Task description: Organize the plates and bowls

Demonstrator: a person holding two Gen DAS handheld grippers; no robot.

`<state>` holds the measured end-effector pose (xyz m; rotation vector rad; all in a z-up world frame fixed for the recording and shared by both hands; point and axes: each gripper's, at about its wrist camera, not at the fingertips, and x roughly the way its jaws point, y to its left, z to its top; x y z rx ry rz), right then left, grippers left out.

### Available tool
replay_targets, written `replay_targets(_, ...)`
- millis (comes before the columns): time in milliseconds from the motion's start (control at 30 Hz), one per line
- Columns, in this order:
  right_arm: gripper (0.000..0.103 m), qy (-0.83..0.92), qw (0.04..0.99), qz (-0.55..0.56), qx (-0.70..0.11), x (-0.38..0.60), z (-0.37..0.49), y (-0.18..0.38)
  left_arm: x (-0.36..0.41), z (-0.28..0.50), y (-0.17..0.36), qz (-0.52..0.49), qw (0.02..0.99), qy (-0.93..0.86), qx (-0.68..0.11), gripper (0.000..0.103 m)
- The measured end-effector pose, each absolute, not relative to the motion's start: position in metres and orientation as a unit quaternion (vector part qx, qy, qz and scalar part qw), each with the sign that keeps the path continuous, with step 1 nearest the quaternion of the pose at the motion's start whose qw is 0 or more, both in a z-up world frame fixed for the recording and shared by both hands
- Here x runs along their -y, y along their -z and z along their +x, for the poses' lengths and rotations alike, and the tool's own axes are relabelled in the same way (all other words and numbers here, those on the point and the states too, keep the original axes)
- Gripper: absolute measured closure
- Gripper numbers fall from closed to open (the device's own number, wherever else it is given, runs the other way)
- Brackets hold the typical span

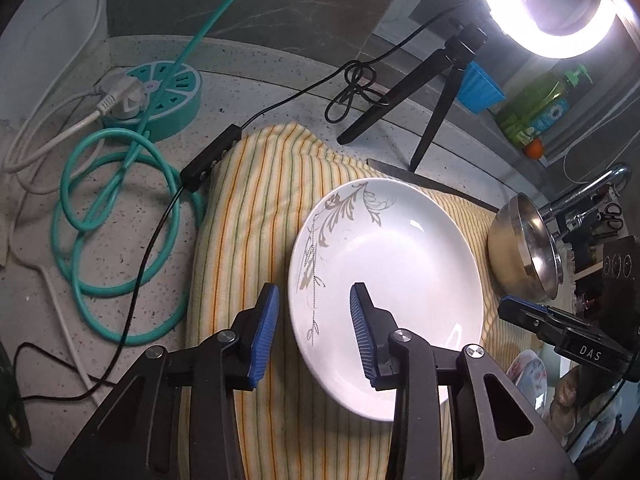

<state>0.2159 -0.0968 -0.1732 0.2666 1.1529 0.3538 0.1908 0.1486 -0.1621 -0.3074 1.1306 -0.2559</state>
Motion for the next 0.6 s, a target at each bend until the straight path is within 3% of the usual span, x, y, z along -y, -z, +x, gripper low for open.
replay_targets(600, 0.091, -0.171, 0.793, 0.12, -0.573, 0.084, 0.24, 0.2, -0.143, 0.208, 0.178, -0.142, 0.811, 0.129, -0.552, 0.081)
